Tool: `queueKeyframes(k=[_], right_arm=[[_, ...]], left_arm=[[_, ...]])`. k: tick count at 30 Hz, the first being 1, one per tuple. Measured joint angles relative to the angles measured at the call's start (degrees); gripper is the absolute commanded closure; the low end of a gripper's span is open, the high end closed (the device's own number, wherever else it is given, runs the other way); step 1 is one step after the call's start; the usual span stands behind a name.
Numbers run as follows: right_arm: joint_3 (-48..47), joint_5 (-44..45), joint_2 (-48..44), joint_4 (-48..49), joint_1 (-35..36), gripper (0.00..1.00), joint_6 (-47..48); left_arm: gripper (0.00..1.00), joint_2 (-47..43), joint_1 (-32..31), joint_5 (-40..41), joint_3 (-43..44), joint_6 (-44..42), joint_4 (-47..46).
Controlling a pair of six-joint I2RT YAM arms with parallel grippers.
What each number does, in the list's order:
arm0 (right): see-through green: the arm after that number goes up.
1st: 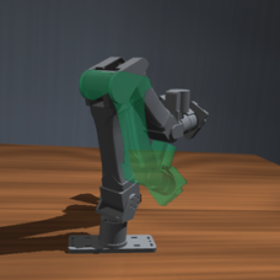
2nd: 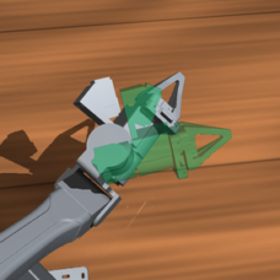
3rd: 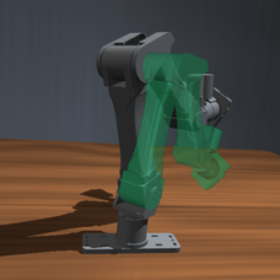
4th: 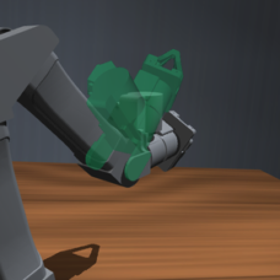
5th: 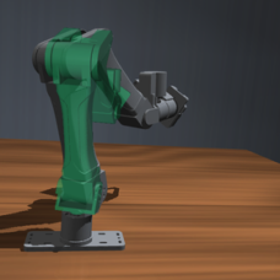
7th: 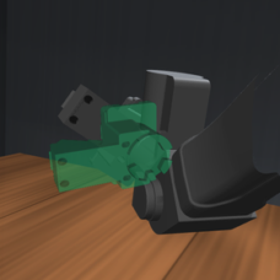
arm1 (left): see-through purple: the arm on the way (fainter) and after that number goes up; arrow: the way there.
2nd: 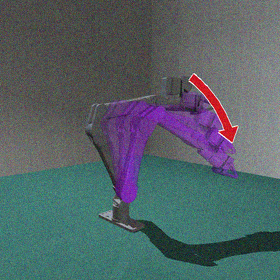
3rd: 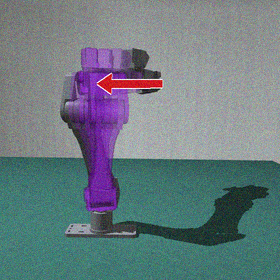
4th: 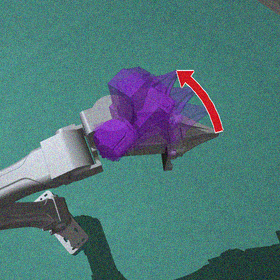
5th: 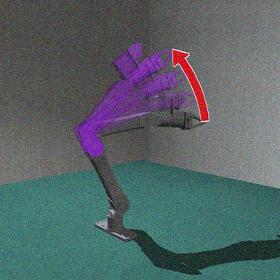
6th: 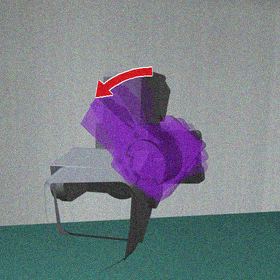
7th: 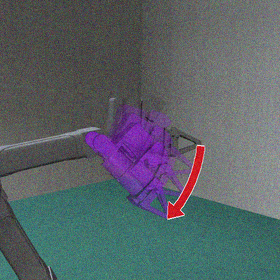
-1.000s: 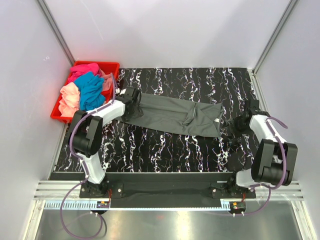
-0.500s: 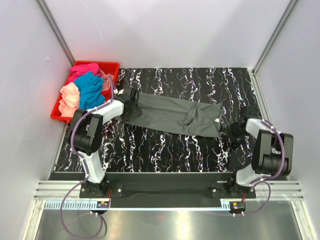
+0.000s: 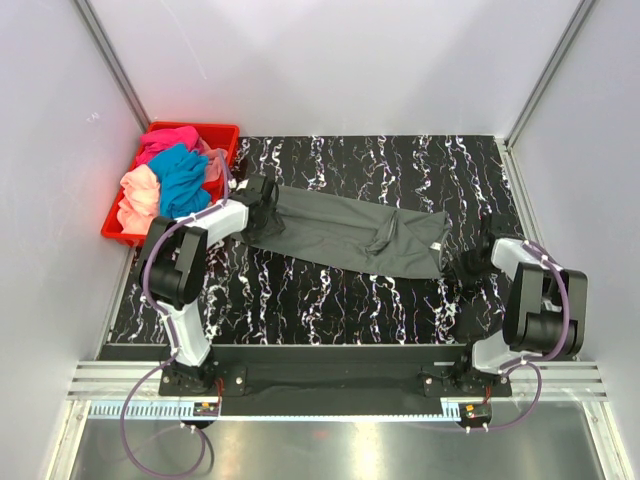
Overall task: Fold and stack the t-shirts
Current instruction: Fold the tshirt
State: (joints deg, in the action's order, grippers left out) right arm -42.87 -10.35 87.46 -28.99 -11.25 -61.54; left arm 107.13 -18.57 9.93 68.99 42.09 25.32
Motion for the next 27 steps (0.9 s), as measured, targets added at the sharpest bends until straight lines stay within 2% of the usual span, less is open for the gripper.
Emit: queueKeyframes(k=[5,9,12,16,18,22,27], right_arm=[[1.1,4.0,-5.3,-5.4,0.0,1.00,1.7],[5.4,4.9,-9.2,-5.2,0.0,0.99,1.2],[7.2,4.2,-9.6,-5.0,0.0,0.91,0.3],[7.5,5.1,-10.7,-5.2,0.0,0.66,0.2],[7.3,6.4,-12.5,-6.9,0.0,0.62,0.5],[4.7,7.6,-17.5,-10.8,0.0,0.62,2.7],[1.4,5.2,-22.8,-8.0,1.0,0.59,6.0]], left_arm=[[0.32,0.0,0.0,0.2,0.0,0.0,0.0],[0.32,0.1,0.0,0.2,0.0,0.1,0.0],[0.31,0.1,0.1,-0.1,0.0,0.3,-0.1],[0.31,0.1,0.1,-1.2,0.3,0.2,0.0],[0.30,0.0,0.2,-2.8,0.8,-0.2,0.5],[0.30,-0.8,0.2,-4.9,3.3,-2.1,2.6],[0.31,-2.4,1.0,-5.1,9.7,-4.1,4.3]])
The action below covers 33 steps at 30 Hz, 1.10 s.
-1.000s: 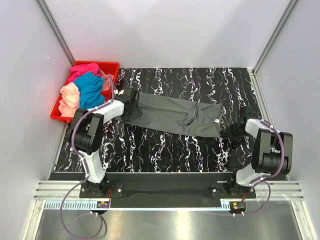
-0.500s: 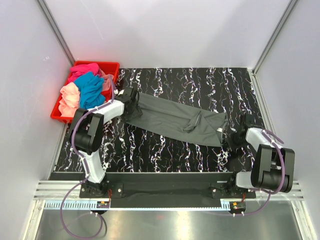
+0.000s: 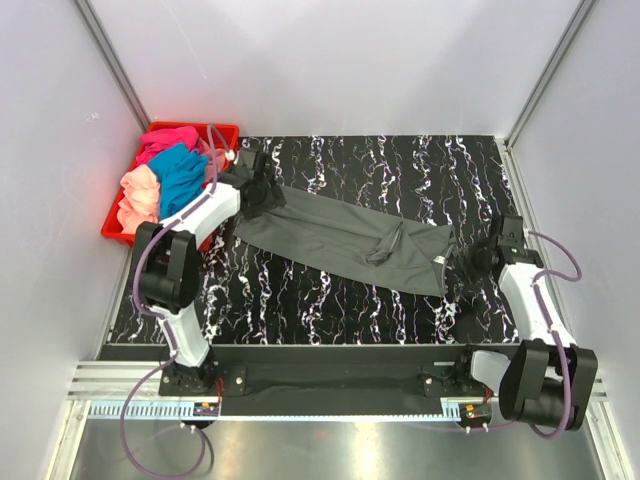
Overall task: Fold and stack the t-shirts
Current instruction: Fold the tshirt
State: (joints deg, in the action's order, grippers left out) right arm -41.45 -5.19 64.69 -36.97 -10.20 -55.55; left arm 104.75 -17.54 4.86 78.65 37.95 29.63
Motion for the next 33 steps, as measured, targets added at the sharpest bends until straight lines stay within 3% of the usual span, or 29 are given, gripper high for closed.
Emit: queueKeyframes(k=[9,14,20,27,29,32,33], right_arm=[[2.7,-8.1,6.6,11.8,6.9,0.67,2.0],[0.5,-9.1,9.8,15.5,11.5,0.64,3.7],[-1.3,-9.3,15.4,25.2,19.6,0.53,2.7],[-4.5,-6.7,24.3,27.1,23.2,0.54,0.0],[-6.1,-6.0,25.8,27.3,24.3,0.58,-0.6],[-8.4,-5.0,27.6,27.8,25.5,0.85,-1.6],[-9.2,-4.7,28.2,28.0,25.8,1.00,-1.8]], left_arm=[[0.33,3.4,4.0,-0.4,1.7,-1.4,0.5],[0.32,3.1,3.9,-2.8,1.3,-3.3,1.1],[0.31,-3.6,3.8,-5.0,1.4,-7.7,2.8],[0.31,-16.7,3.8,-7.8,-2.0,-8.9,0.3],[0.31,-18.0,3.8,-8.3,-2.3,-8.9,0.2],[0.31,-18.1,3.8,-8.9,-3.8,-8.9,-0.7],[0.31,-18.1,3.8,-9.0,-4.5,-8.9,-0.6]])
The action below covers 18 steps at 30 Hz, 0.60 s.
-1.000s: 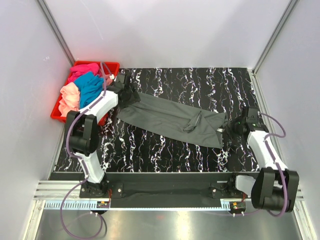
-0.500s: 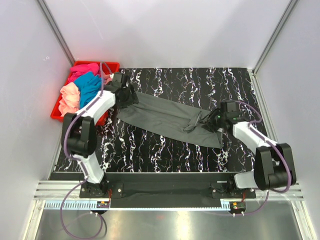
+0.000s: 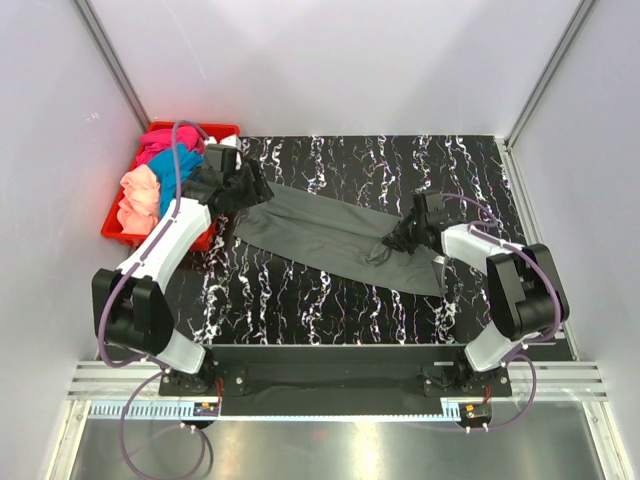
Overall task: Fold and stack the t-shirts
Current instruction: Fold the tshirt
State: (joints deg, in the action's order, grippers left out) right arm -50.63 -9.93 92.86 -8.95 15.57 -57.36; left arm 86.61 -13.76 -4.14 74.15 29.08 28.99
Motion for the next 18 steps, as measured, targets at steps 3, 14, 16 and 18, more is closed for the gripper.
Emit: queueKeyframes(k=[3,14,16,18], right_arm=[[-2.1,0.5,2.0,0.3,1.0,1.00,-1.0],[-8.0,1.7,8.3,0.6,5.2,0.82,0.0],[-9.2,1.8,9.7,-0.1,5.2,0.71,0.5],[-10.3,2.9,10.7,-1.5,5.2,0.64,1.6]], left_arm=[[0.31,0.1,0.0,-0.2,-1.6,0.0,0.2],[0.31,0.9,0.0,-1.3,-1.7,0.0,0.0],[0.31,1.2,0.0,-1.5,-1.7,0.0,0.0],[0.30,1.5,0.0,-1.5,-1.7,0.0,0.0]])
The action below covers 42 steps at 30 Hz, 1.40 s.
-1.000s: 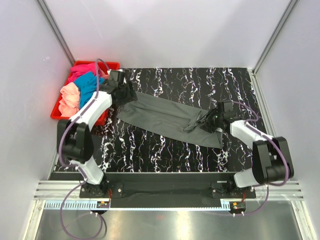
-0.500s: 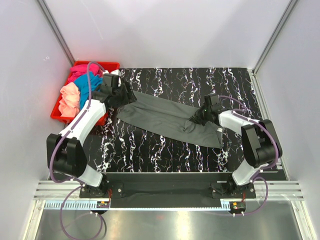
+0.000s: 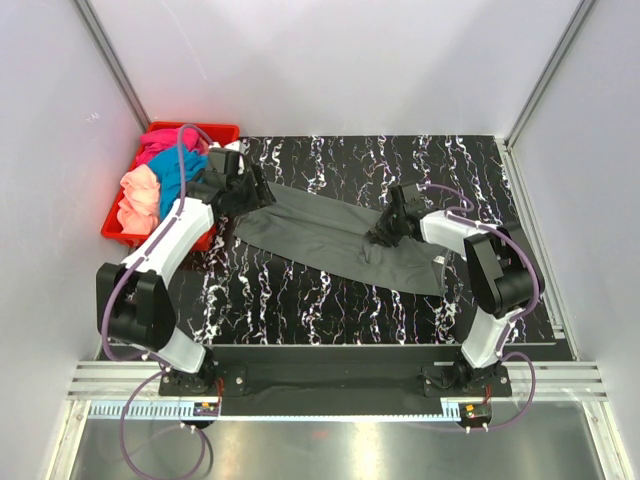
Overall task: Fold and stack the t-shirts
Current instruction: Fold the tshirt
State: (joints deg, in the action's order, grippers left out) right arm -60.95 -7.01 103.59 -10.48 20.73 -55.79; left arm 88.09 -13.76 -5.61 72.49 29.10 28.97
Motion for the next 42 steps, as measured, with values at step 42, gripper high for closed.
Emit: queueKeyframes(k=[42], right_arm=[[-22.1,20.7,13.2,-23.5,-17.2,0.58,4.0]], left_arm=[[0.29,-1.6,-4.5,1.8,1.4,-7.8,5.6]])
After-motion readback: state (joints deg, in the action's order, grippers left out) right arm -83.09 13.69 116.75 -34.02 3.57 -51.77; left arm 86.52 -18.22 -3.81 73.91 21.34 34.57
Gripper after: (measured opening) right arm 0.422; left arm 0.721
